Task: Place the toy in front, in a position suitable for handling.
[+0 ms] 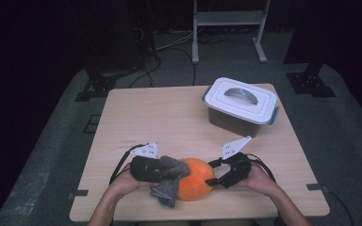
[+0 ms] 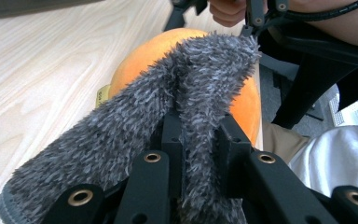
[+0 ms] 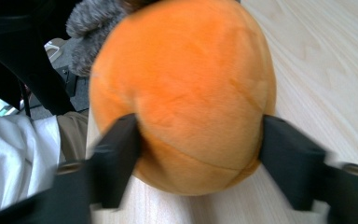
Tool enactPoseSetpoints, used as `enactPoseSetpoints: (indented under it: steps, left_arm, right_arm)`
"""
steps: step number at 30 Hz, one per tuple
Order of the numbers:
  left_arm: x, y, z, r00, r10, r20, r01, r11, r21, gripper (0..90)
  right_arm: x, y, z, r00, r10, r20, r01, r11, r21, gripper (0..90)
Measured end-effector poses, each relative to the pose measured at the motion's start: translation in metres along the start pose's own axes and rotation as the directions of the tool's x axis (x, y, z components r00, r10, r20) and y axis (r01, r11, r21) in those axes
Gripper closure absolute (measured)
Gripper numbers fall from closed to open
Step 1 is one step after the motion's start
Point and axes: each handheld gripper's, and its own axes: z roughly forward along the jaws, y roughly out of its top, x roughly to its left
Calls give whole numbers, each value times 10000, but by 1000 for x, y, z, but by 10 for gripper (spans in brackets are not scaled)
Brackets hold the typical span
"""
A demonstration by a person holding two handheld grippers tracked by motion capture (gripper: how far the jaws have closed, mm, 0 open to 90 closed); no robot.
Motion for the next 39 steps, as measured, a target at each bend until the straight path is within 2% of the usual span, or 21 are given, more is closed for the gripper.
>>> enactPoseSetpoints:
  steps: [2, 5, 9, 15, 18, 21, 24, 27, 32, 34, 37, 39]
  left_arm:
    - [0, 3, -2, 9999, 109, -61, -109, 9999, 58, 761]
    - [-1, 11, -6, 9988, 358, -331, -347, 9989, 318, 761]
    - [-5, 24, -8, 9964, 695, -478, -681, 9972, 309, 761]
    - [-14, 41, -3, 9937, 1115, -72, -1115, 9938, 21, 760]
    - [-17, 44, -2, 9922, 1245, -77, -1245, 9922, 48, 760]
    - [-14, 40, -1, 9933, 1141, -186, -1136, 9932, 253, 761]
    - [-11, 29, 1, 9963, 861, -80, -858, 9957, 340, 761]
    - [-6, 19, -2, 9985, 544, -24, -543, 9984, 172, 761]
    - [-3, 12, -9, 9993, 314, -197, -311, 9994, 169, 761]
    - [-3, 11, -10, 9993, 268, -270, -264, 9995, 173, 760]
    - [-2, 11, -12, 9990, 227, -391, -220, 9996, 169, 760]
    - [-3, 14, -12, 9977, 327, -597, -305, 9988, 379, 760]
  right_arm:
    - [4, 3, -3, 9992, -360, 166, 361, 9993, -5, 482]
    - [13, 11, -8, 9928, -1072, 531, 1071, 9942, 46, 546]
    - [21, 22, -16, 9802, -1649, 1098, 1636, 9863, 205, 561]
    - [31, 31, -13, 9680, -2080, 1402, 2019, 9778, 564, 562]
    - [34, 33, -14, 9662, -2160, 1409, 2102, 9761, 555, 562]
    - [32, 31, -14, 9709, -2010, 1301, 1968, 9794, 451, 550]
    - [28, 28, -12, 9812, -1619, 1048, 1590, 9866, 351, 420]
    - [20, 24, -11, 9883, -1223, 916, 1214, 9925, 153, 337]
    - [14, 17, -5, 9917, -997, 816, 983, 9949, 210, 299]
    - [13, 17, -2, 9928, -902, 782, 903, 9959, 17, 319]
    - [16, 19, -2, 9904, -1054, 892, 1072, 9941, -153, 471]
    - [22, 22, -2, 9855, -1342, 1034, 1365, 9905, -157, 543]
